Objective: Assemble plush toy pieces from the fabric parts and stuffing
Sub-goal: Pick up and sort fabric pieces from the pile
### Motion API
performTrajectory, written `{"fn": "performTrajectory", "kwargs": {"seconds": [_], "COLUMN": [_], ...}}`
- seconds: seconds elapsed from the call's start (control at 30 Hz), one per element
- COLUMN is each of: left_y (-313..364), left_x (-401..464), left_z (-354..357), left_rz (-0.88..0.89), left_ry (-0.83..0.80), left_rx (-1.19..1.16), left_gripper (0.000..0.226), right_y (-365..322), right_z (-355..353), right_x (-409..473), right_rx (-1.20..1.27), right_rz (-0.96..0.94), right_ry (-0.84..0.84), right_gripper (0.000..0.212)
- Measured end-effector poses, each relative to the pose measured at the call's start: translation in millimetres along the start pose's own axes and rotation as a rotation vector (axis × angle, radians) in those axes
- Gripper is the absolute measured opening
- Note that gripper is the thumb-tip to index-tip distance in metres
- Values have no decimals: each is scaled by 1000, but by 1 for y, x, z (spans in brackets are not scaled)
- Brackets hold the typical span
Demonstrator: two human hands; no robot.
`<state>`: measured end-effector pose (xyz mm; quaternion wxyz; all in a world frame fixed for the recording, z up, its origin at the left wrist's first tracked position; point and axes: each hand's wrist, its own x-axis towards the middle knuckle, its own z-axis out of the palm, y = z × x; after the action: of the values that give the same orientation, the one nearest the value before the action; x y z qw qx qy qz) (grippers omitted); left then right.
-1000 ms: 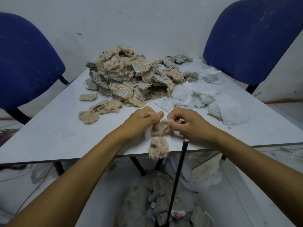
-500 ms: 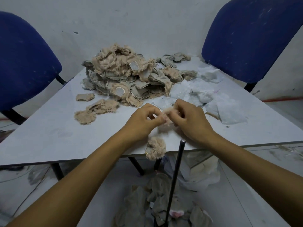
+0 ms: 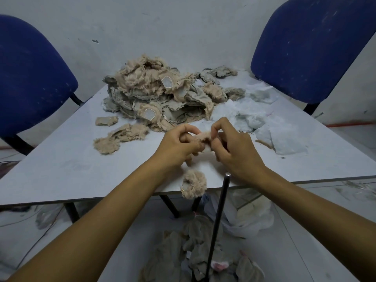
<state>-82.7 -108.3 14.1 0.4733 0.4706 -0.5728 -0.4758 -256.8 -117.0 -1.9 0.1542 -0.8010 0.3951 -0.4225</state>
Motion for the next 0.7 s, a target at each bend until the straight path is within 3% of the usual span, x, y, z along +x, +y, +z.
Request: {"fn": "performTrajectory", "kwargs": {"seconds": [0.2,0.4,0.5,0.63,0.7], "left_y": [-11,-6,-6,8,13], "left_x": [-1,2,-4,-8,-8], "left_z": [6,-3,-10,-21,-25], "left_rz": [48,32,138,31,-20], "left_ry": [140,-39,-75,-458,-591], "left_rx": [199,126,315,357,313], "left_gripper": [20,17,27,42,48], "right_y": [-5,-5,-6,3,6], "right_z": [0,-2,-5,-5,-2], "right_x": [-1,0,2,2,0], "right_rx": [-41,30,88,-355,-546], "right_rz": [-28,81,141,289,374], "right_ry": [-117,-222,-173,139,114], "right_gripper": [18,15,15,22,23]}}
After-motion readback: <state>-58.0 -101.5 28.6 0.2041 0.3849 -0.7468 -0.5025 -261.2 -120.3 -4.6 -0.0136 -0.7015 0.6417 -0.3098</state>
